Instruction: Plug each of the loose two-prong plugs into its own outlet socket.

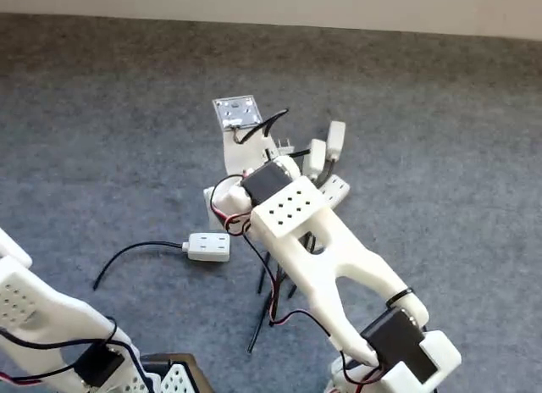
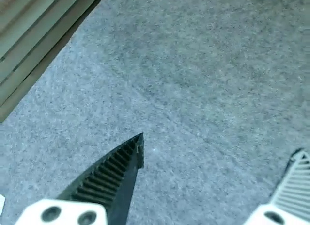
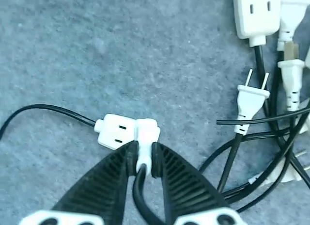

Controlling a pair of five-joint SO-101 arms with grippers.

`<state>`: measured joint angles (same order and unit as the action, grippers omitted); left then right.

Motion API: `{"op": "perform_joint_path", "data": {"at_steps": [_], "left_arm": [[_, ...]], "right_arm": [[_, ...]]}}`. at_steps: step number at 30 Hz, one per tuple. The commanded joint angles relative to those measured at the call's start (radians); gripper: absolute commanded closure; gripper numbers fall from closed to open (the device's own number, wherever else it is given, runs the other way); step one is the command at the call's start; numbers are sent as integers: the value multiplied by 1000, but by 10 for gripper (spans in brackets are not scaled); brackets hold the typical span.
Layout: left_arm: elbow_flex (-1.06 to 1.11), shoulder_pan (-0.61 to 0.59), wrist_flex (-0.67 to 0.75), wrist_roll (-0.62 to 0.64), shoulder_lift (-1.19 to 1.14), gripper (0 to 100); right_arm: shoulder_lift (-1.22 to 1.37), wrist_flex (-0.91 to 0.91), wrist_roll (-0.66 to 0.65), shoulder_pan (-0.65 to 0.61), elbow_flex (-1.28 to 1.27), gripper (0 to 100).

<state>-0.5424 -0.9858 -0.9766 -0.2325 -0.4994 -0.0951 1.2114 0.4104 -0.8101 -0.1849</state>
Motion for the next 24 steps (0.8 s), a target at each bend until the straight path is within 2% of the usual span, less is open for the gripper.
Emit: {"op": "perform_joint_path", "data": {"at_steps": [1,7,16,24], "left_arm": [[-41,-1,28,-8,8,572],[-42,-13,28,-9,8,572],[-39,-18,54,-9,7,572],[-39,-16,52,-9,7,572]], "right_arm": [[25,-18,11,-45,53,993],[139,-10,14,-41,56,993],[53,70,12,-35,54,993],[54,47,14,-19,48,993]]}}
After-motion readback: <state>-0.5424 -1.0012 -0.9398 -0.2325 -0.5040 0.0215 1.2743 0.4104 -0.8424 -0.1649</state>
